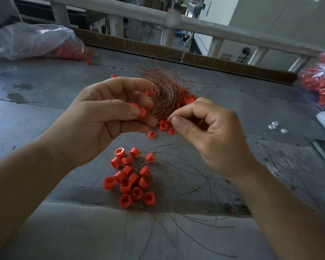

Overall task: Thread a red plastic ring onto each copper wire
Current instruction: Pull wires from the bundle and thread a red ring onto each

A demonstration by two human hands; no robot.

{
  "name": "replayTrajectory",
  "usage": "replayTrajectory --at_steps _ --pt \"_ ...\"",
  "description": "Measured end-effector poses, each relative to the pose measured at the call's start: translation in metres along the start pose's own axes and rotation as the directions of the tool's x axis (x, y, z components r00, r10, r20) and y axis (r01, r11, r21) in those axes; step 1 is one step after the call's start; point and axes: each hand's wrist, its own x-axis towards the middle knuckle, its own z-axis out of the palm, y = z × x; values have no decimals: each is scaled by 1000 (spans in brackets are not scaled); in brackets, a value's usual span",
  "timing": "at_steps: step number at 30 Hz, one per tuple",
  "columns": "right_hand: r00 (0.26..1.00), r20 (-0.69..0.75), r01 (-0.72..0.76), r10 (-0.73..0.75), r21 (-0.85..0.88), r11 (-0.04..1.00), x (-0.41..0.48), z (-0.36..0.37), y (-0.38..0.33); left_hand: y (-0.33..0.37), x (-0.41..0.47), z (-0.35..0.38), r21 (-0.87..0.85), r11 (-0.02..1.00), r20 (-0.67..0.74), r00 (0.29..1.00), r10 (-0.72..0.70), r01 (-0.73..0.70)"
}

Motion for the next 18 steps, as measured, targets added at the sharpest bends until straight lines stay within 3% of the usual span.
replayTrajectory --at_steps 5,9,12,15,18 --pt "998 44 -50 53 -65 997 1 -1 2 6 4 -13 105 994 -68 998 -5 12" --pt "983 149 -88 105 -121 989 1 -1 4 5 6 -16 278 955 -87 993 -82 103" --pt "957 253 -98 145 -189 977 0 0 4 -2 10 -19 402 895 -223 968 -111 195" --pt "914 359 -94 190 -268 959 -1 2 5 -11 16 -23 538 811 -380 925 -9 229" --pt "882 413 -95 228 -317 944 -2 2 5 -18 21 -29 737 626 -441 883 162 253"
